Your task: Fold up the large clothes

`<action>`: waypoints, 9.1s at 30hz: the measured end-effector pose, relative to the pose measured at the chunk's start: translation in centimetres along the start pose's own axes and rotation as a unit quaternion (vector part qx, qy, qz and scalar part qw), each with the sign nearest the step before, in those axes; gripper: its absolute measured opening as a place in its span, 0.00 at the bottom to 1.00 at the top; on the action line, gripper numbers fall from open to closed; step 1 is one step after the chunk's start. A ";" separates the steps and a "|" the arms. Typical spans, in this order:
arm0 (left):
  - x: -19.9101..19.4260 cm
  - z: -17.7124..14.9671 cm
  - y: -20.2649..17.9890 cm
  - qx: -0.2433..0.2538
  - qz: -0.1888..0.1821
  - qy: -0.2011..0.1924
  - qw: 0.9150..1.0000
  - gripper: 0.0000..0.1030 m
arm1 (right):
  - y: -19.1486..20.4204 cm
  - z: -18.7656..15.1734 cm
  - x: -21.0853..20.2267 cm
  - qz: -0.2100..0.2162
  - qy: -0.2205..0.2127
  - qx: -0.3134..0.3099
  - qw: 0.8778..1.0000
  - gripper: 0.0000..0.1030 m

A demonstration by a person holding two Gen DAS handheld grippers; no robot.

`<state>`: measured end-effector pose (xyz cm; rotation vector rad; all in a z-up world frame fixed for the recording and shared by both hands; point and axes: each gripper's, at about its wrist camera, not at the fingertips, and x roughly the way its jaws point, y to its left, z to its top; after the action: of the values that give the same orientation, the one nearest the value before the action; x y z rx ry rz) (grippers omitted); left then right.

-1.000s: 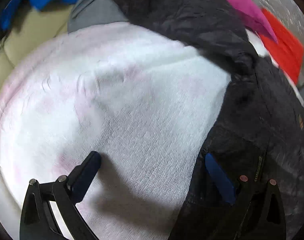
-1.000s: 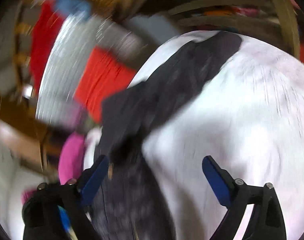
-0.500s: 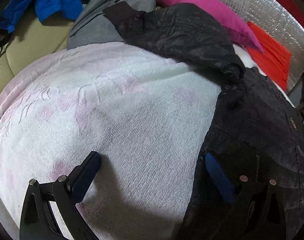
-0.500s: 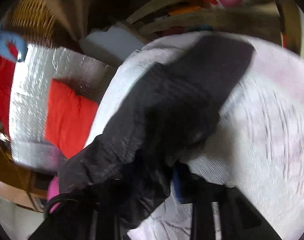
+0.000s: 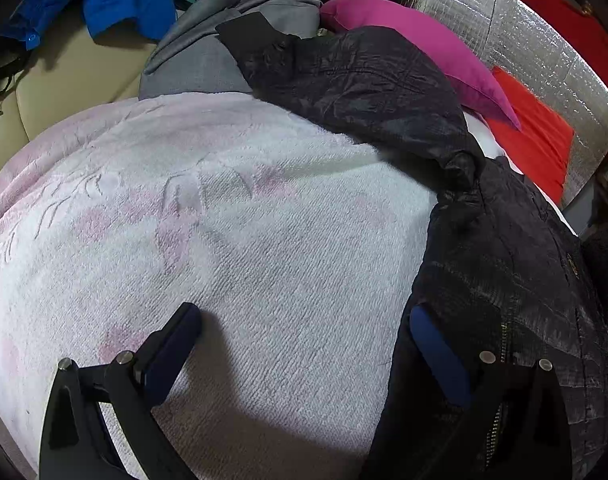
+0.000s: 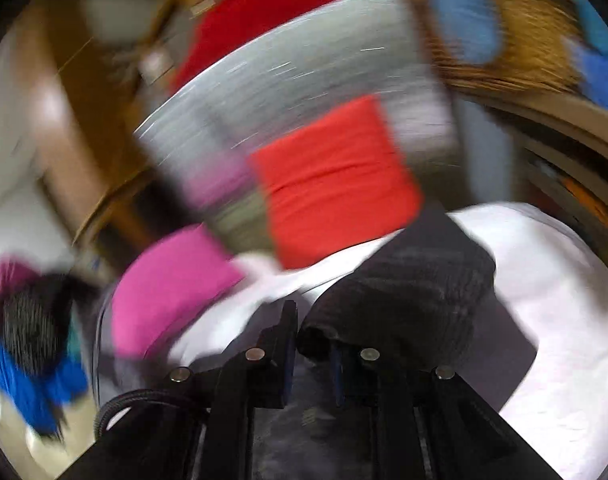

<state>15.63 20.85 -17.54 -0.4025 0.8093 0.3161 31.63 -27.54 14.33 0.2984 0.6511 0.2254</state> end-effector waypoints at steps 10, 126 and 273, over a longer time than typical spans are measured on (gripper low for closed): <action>0.0 -0.2 0.0 0.004 0.002 0.000 1.000 1.00 | 7.5 -14.4 9.8 0.032 0.187 -0.079 0.979 0.83; 5.7 9.6 -20.4 -0.061 -0.135 0.042 0.988 0.10 | -17.4 -19.5 -2.3 0.107 0.020 0.227 0.968 0.87; -2.4 12.4 -40.1 0.214 -0.186 -0.046 0.958 0.08 | -2.1 -23.4 3.3 0.102 0.103 -0.001 0.989 1.00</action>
<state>38.75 -8.92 1.01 -0.1256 0.6701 -0.1919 19.80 -23.83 -5.95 0.3424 0.8259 0.4571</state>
